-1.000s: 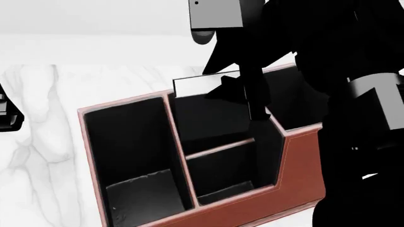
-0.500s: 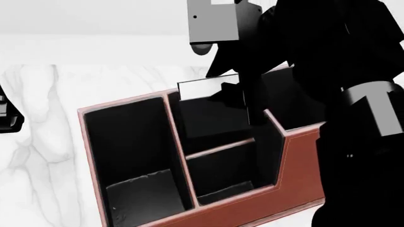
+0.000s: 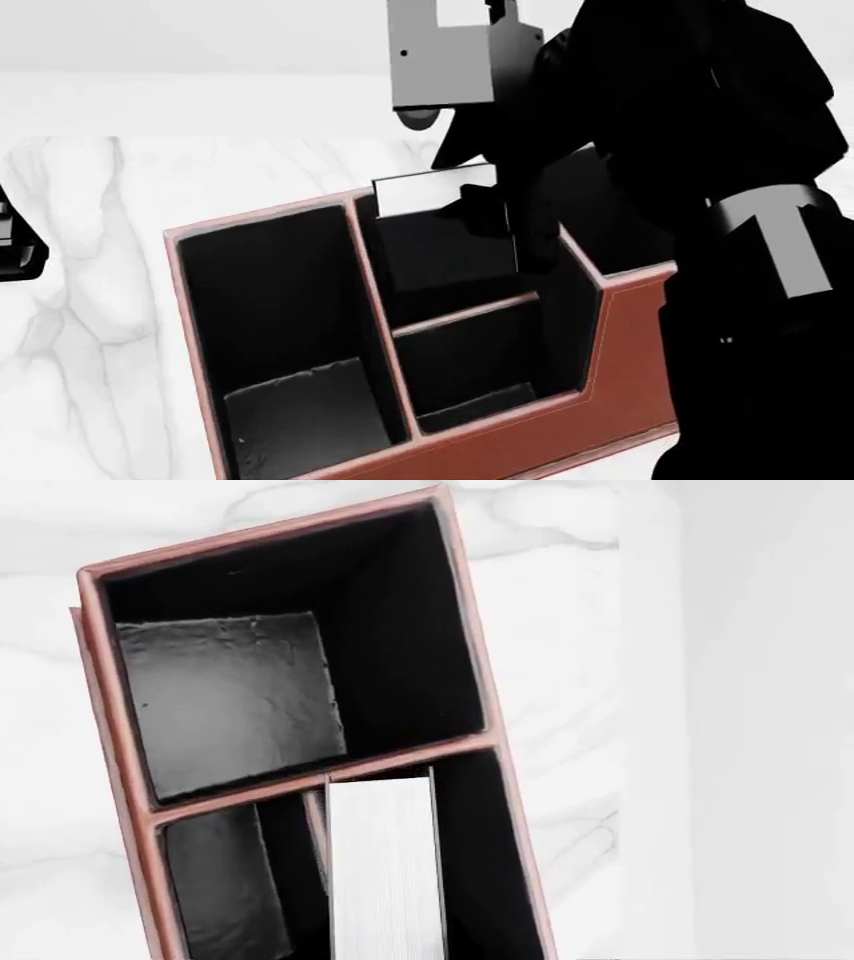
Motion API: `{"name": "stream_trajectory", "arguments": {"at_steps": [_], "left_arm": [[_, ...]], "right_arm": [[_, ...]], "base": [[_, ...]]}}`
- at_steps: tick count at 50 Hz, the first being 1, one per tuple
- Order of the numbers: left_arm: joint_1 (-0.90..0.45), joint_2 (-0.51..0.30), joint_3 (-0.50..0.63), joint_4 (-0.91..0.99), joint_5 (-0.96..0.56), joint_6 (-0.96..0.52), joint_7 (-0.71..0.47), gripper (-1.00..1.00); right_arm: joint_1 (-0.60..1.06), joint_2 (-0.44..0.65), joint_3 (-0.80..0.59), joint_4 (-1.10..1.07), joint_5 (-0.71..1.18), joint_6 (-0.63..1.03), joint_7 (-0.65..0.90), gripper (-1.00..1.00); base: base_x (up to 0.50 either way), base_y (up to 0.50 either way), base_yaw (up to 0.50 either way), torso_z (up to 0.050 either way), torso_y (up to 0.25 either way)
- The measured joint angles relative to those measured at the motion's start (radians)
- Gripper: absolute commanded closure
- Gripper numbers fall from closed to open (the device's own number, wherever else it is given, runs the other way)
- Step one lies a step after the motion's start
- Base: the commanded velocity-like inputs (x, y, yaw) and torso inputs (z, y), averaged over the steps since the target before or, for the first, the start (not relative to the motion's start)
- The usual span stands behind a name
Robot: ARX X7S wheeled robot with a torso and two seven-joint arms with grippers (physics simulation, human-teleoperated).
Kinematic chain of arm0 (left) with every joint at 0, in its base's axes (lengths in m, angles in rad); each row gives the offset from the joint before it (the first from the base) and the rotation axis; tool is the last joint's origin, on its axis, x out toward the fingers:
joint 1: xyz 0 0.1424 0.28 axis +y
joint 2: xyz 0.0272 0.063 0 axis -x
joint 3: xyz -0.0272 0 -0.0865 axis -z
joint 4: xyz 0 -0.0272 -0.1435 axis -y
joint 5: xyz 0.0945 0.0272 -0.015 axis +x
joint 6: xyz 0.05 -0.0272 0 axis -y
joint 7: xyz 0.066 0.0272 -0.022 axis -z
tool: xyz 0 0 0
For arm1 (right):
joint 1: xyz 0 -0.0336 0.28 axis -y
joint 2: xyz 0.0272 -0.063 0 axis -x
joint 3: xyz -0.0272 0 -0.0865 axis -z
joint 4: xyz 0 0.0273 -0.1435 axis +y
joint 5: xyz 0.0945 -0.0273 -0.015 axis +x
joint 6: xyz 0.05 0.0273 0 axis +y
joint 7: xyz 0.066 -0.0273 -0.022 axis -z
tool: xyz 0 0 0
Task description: Pick up the book and place it in the front compartment of the caddy.
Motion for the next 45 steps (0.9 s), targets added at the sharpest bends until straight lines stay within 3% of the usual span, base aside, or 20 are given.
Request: {"name": "stream_trajectory", "arguments": {"at_steps": [17, 27, 45], "left_arm": [[-0.001, -0.009, 0.015, 0.002, 0.014, 0.002, -0.004, -1.0], [0.003, -0.012, 0.016, 0.004, 0.006, 0.004, 0.002, -1.0], [0.01, -0.014, 0.011, 0.002, -0.006, 0.018, 0.005, -1.0]], "right_arm": [[-0.005, -0.003, -0.011, 0.0, 0.001, -0.008, 0.03, 1.0], [-0.005, -0.004, -0.01, 0.0, 0.001, -0.013, 0.046, 1.0], [-0.01, -0.004, -0.029, 0.0, -0.002, -0.017, 0.073, 1.0]], "base": [[0.0, 0.0, 0.0, 0.001, 0.001], [0.0, 0.0, 0.0, 0.0, -0.223], [0.0, 0.0, 0.0, 0.0, 0.0]]}}
